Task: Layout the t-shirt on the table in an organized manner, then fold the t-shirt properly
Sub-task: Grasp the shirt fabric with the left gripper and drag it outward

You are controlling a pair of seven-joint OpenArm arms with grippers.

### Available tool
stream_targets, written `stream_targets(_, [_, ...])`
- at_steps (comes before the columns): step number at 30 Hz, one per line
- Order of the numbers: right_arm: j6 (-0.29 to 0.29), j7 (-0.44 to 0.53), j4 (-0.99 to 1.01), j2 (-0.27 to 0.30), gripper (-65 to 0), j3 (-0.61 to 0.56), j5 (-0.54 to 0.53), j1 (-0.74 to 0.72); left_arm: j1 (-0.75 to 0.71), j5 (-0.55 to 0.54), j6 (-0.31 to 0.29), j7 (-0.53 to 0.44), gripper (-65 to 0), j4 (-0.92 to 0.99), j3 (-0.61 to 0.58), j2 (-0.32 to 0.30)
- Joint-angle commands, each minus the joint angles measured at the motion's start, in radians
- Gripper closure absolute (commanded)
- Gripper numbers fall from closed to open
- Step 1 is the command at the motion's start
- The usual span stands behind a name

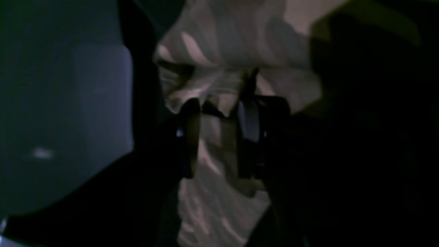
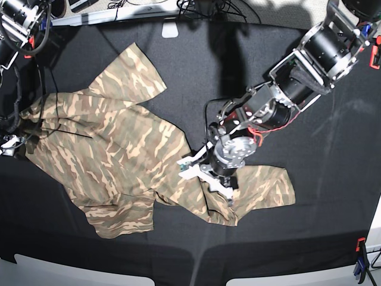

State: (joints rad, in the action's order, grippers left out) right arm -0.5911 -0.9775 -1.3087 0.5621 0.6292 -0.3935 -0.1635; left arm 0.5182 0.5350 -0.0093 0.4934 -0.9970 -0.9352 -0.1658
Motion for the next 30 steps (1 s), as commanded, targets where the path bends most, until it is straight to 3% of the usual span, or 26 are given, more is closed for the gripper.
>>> stream_targets(1, [-0.004, 0.019, -0.016, 0.028, -28.8, 0.005, -0.011, -0.019, 0.030, 0.011, 0.017, -0.021, -16.4, -0.013, 0.004, 0.007])
stream_targets(7, [-0.004, 0.018, -0.016, 0.028, -28.8, 0.005, -0.011, -0.019, 0.030, 0.010, 0.017, -0.090, -16.4, -0.013, 0.004, 0.008])
stream_targets(13, [-0.004, 0.013, -0.016, 0.028, -28.8, 0.005, -0.011, -0.019, 0.031, -0.055, 0.018, -0.092, -16.4, -0.006, 0.004, 0.003])
stream_targets(24, [-0.004, 0.009, -0.016, 0.028, -28.8, 0.005, -0.011, -0.019, 0.037, -0.053, 0.021, -0.103, -16.2, 0.054, 0.004, 0.005])
stream_targets(30, [-0.004, 0.009, -0.016, 0.028, -28.8, 0.005, -0.011, -0.019, 0.048, -0.054, 0.070, -0.103, -8.2, 0.054, 0.004, 0.004])
